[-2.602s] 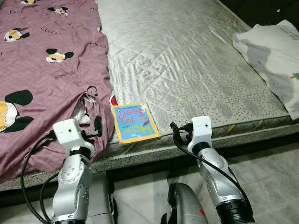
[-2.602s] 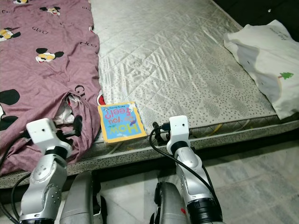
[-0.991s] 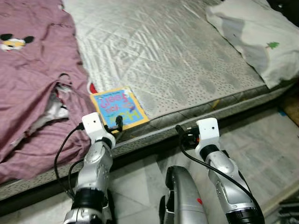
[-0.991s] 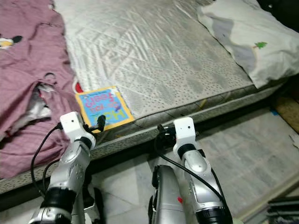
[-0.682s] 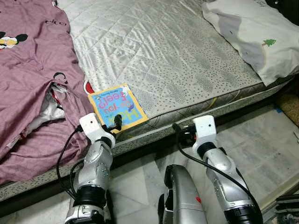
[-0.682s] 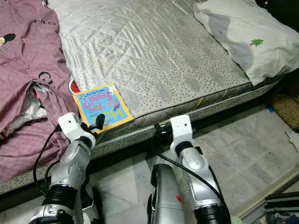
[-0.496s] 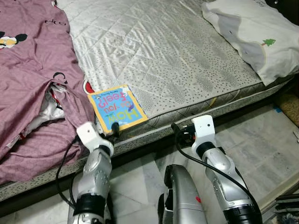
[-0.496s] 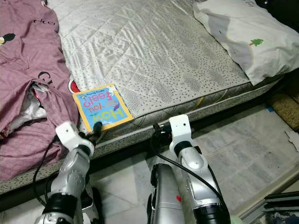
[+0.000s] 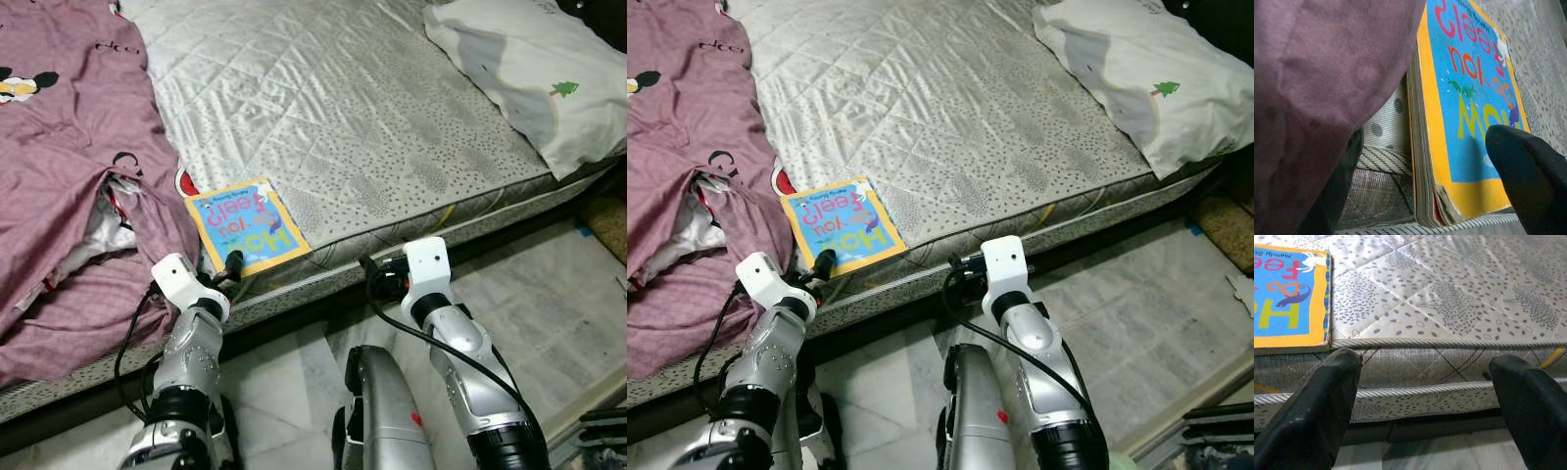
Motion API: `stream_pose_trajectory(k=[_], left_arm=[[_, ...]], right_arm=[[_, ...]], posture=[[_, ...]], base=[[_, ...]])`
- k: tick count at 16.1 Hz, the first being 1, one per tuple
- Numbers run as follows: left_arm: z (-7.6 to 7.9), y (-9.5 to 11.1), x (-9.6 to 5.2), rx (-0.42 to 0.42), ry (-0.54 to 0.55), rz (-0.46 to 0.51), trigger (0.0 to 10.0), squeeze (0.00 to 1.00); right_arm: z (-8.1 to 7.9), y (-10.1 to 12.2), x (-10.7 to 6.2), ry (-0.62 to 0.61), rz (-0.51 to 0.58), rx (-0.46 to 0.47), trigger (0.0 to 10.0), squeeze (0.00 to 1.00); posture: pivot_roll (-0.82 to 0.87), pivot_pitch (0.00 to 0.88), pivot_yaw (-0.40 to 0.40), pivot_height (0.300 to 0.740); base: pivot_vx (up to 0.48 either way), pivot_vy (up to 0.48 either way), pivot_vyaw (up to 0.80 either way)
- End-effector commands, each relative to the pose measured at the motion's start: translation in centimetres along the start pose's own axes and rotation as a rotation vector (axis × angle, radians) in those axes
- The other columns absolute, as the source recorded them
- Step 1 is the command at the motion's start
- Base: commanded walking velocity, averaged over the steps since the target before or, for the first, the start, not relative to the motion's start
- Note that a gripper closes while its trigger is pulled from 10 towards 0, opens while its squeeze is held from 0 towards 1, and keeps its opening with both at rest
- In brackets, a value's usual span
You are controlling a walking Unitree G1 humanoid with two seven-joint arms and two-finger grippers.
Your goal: Clean up the room
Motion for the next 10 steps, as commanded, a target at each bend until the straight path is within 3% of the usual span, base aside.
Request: stream_pose_trajectory(k=[1,3,4,10], left_arm=[[-0.8,-2.2,-0.2,-0.019,0.030,-0.096,10.0,0.00],[0.0,-2.3,0.3,-0.049,-0.019,-0.112,10.0,0.00],[0.9,-2.4,0.5,-0.100,-0.074,-0.122,0.0,0.00],[3.0,-3.2,0.9,-0.142,-0.207,-0.196,0.0,0.00]], right_arm=[[1.0,-0.3,-0.3,-0.028,-0.008,-0.006,10.0,0.00],[1.1,-0.3,-0.5,-0.033,-0.008,-0.009,10.0,0.00],[1.0,-0.3,-0.6,-0.034,-0.007,-0.012,10.0,0.00],[1.1,0.2,-0.1,-0.041,0.008,-0.025,10.0,0.00]], posture=[[-0.19,0.212,-0.114,0.551],[-0.19,0.212,-0.113,0.551],[-0.21,0.208,-0.112,0.551],[-0.21,0.192,-0.109,0.551]], base=[[0.000,0.000,0.00],[0.000,0.000,0.00],[0.000,0.000,0.00],[0.000,0.000,0.00]])
Point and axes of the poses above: a point about 5 cm out from each wrist's last joint towards the gripper, its own x axis pointing out of the wrist towards the gripper, its own y axis along the axis of the wrist's last joint, z = x × y, the point moved 2 cm from there along x, pointing out of the wrist towards the gripper, and after that the axes turned 4 degrees about -x, right-handed, at the moved point
